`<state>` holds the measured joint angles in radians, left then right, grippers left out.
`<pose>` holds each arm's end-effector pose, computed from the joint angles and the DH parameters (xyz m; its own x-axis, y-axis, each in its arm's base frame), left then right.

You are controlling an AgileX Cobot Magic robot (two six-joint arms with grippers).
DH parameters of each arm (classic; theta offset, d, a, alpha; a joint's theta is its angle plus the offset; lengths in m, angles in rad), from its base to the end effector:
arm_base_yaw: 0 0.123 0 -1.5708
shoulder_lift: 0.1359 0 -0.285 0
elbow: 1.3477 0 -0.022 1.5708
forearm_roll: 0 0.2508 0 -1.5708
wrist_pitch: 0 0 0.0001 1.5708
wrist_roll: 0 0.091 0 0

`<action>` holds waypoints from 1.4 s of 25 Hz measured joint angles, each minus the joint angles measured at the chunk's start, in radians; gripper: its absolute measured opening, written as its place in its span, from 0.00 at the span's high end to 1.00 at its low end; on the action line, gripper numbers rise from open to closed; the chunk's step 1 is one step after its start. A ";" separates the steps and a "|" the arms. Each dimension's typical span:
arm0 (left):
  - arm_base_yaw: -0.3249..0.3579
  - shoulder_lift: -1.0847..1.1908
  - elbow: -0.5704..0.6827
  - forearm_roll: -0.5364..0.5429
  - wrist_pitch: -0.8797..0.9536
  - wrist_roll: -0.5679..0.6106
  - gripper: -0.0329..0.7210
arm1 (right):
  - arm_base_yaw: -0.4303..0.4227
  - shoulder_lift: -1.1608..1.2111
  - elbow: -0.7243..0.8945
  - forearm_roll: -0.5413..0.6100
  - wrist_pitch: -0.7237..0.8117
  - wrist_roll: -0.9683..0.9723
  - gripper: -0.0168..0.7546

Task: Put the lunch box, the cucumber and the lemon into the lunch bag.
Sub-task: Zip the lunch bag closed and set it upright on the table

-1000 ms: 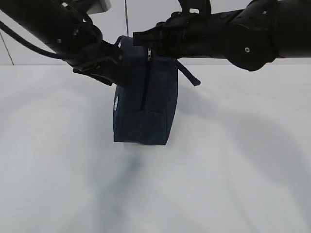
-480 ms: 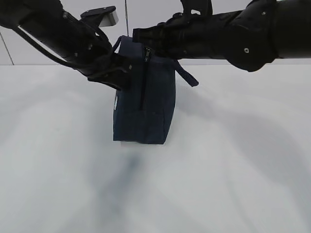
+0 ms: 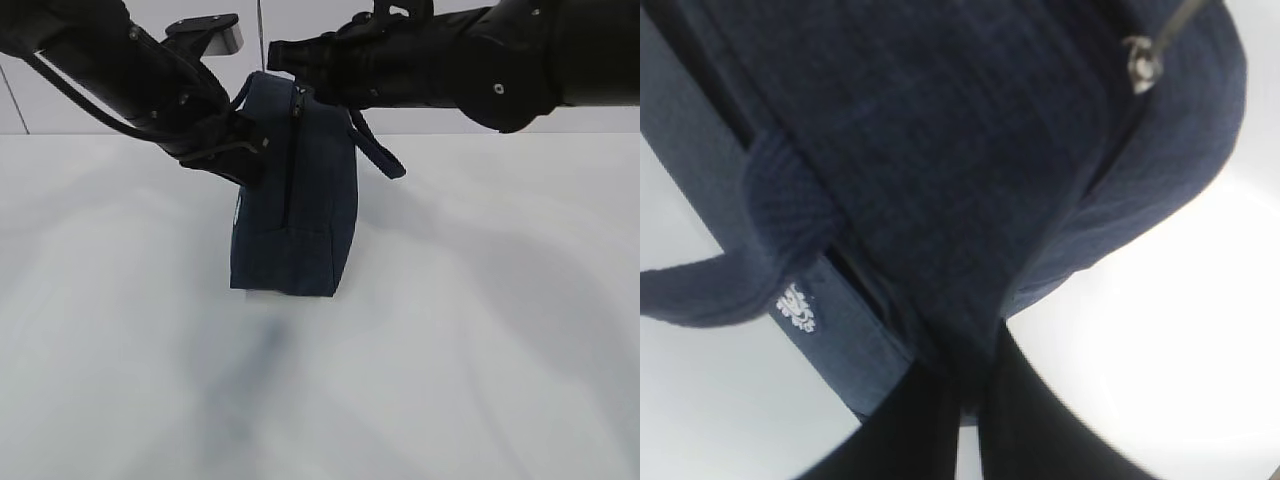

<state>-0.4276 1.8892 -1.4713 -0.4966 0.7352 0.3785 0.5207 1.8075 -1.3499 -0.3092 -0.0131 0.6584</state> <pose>0.3662 -0.1989 0.2458 -0.7689 0.3466 -0.5373 0.5466 0.7922 -0.2713 0.3735 0.2146 0.2862 -0.4569 0.1324 -0.8796 -0.3665 0.8730 0.3218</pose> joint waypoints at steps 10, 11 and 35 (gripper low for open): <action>0.000 0.000 0.000 0.011 0.012 0.000 0.96 | -0.010 0.076 -0.136 0.000 0.060 0.000 0.98; 0.000 0.000 0.000 0.011 0.012 0.000 0.96 | -0.014 0.076 -0.138 0.000 0.060 0.000 0.98; 0.000 -0.014 0.000 0.003 0.012 0.002 0.96 | -0.060 0.157 -0.247 0.006 0.069 0.037 0.98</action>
<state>-0.4276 1.8754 -1.4713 -0.4932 0.7472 0.3806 0.4606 1.9640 -1.5964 -0.3031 0.0563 0.6957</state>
